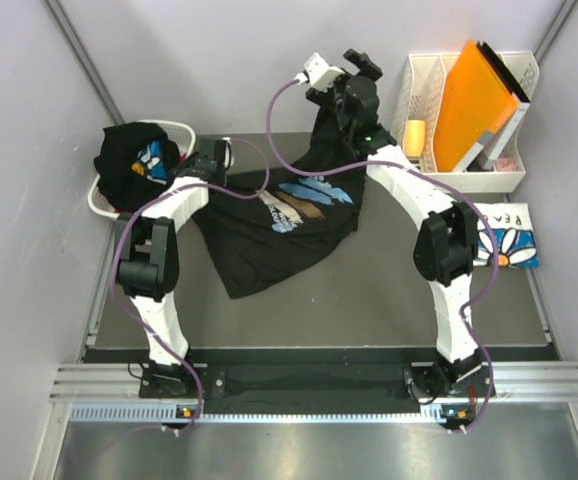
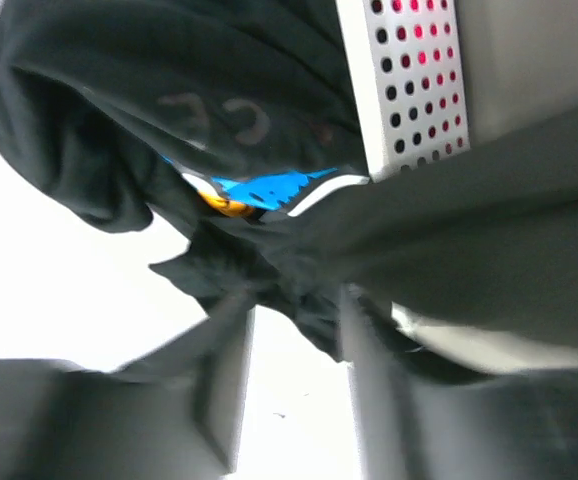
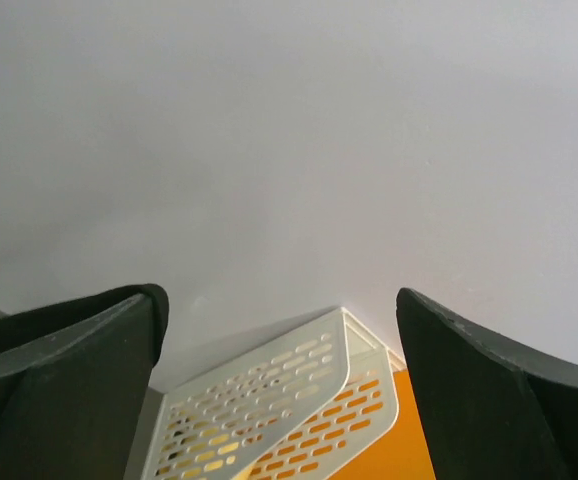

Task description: Fold and stack the t-shirts

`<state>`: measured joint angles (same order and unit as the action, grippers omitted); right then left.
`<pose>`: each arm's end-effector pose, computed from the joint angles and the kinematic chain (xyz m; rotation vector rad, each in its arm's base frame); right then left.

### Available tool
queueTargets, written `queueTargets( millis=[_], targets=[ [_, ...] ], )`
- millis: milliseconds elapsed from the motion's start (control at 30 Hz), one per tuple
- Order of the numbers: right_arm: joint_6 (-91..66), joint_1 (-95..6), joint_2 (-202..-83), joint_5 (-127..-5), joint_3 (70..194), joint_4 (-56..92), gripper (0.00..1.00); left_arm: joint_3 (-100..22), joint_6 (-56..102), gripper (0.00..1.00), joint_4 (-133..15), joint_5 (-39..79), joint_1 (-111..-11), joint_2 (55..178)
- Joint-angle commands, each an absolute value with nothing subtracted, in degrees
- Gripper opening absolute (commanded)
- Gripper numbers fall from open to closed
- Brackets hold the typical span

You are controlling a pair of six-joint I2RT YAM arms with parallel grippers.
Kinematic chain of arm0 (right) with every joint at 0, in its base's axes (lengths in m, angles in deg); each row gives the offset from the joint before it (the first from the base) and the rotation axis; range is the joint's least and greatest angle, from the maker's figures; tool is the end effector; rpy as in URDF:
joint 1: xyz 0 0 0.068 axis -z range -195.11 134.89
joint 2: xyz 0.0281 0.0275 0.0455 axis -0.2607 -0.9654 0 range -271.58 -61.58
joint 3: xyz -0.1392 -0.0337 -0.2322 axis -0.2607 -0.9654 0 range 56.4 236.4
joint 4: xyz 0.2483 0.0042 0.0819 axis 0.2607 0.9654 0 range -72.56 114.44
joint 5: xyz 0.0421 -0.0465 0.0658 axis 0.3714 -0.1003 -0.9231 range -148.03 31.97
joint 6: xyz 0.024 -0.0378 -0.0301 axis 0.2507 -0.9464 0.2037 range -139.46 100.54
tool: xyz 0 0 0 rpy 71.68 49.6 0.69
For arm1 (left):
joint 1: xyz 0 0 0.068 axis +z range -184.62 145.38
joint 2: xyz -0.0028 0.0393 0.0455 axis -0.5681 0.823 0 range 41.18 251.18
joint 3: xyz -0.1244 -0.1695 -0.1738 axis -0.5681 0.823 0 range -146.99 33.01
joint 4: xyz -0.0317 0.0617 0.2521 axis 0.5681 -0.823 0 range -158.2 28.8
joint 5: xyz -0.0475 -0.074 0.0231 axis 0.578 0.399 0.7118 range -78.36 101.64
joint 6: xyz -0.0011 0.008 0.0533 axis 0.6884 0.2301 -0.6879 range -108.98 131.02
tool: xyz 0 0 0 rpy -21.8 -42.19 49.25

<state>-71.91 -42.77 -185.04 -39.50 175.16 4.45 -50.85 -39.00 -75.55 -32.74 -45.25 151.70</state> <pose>0.4670 0.2319 0.3890 -0.7160 1.2722 -0.5845 0.4306 -0.0555 0.2393 0.7922 2.2005 1.2361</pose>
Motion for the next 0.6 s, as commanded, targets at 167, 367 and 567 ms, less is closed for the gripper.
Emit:
queueTargets(
  millis=[167, 367, 567],
  targets=[
    [-69.48, -43.32, -178.39, -36.76, 167.6, 2.5, 1.0, -50.05, -37.58, 0.91, -72.8, -34.77, -44.99, 150.61],
    [-67.19, -42.97, -174.08, -34.21, 167.74, 8.73, 1.0, -48.82, -39.6, 0.93, -68.14, -33.98, -44.9, 147.44],
    [-64.21, -42.53, -174.86, -43.33, 173.95, 22.62, 1.0, -48.91, -39.08, 0.92, -69.81, -31.78, -45.78, 146.3]
  ],
)
